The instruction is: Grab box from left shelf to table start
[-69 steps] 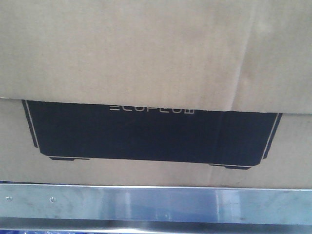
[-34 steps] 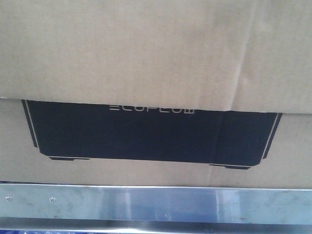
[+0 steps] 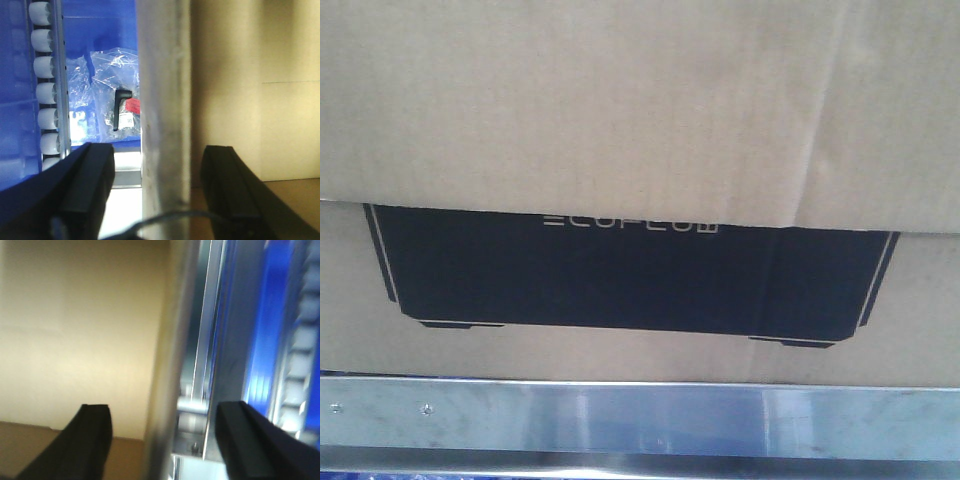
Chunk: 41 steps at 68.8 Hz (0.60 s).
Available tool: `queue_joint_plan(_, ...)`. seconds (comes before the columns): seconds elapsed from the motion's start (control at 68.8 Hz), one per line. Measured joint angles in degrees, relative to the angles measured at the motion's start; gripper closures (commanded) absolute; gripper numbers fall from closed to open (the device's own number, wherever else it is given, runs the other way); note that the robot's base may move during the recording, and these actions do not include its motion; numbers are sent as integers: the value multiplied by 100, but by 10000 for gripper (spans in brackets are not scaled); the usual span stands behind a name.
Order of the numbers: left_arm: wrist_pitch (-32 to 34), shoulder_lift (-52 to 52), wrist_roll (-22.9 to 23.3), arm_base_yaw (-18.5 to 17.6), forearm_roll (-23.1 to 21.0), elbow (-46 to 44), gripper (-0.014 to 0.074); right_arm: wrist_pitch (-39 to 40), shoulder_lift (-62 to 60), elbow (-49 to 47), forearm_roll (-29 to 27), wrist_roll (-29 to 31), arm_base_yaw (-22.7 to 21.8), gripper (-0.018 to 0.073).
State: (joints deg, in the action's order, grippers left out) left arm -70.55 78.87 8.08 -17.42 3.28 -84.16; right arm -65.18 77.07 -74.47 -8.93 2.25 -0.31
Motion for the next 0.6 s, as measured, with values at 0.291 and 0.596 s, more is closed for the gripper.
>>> queue_joint_plan(0.291,91,45,24,-3,-9,0,687,-12,137,-34,-60,108,0,501)
queue_joint_plan(0.596,114,-87,232,-3,-32,59,689,-18,-94,-34,-72,108,0,501)
